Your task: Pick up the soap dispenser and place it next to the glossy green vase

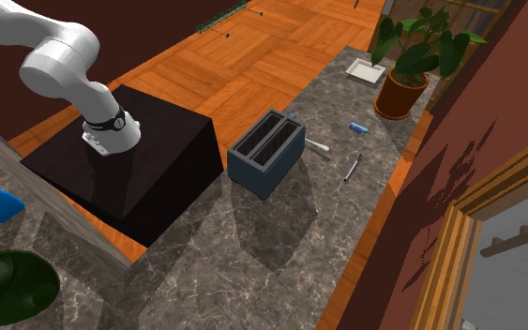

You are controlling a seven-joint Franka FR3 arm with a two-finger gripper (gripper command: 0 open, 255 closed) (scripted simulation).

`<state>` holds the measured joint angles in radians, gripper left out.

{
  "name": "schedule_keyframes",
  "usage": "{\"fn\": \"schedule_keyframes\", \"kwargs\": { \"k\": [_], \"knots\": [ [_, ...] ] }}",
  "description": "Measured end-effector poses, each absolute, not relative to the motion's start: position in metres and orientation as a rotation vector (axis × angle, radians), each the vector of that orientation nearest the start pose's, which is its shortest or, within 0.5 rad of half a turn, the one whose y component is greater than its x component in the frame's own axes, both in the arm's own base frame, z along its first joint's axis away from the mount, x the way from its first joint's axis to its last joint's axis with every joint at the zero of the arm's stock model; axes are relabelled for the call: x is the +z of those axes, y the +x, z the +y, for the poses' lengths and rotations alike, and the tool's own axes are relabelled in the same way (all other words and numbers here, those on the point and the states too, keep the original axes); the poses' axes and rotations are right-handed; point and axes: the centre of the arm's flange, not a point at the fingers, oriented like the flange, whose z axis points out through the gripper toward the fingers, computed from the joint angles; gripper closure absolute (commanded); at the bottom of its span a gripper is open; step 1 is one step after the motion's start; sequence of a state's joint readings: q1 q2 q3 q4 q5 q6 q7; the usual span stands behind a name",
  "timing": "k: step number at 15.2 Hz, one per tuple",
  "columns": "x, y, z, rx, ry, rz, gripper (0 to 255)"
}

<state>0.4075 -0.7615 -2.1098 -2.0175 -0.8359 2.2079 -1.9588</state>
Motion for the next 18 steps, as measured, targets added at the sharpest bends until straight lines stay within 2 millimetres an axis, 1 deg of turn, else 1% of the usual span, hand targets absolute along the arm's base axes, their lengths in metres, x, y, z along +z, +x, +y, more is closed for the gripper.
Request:
{"fn": "schedule_keyframes", "kwargs": {
  "k": [4, 5, 11, 13, 15, 16, 18],
  "knots": [
    [0.220, -0.112, -0.573, -0.041, -2.894, -1.101, 255],
    [0.220, -0.112, -0.573, -0.041, -2.894, -1.101, 0],
    [0.219, -0.112, -0.573, -0.042, -2.893, -1.100, 0],
    [0.235, -0.110, -0.576, -0.041, -2.893, -1.101, 0],
    [0.259, -0.113, -0.576, -0.040, -2.894, -1.100, 0],
    [0.265, -0.113, -0.576, -0.040, -2.894, -1.100, 0],
    [0.268, -0.113, -0.576, -0.041, -2.893, -1.100, 0]
  ]
}}
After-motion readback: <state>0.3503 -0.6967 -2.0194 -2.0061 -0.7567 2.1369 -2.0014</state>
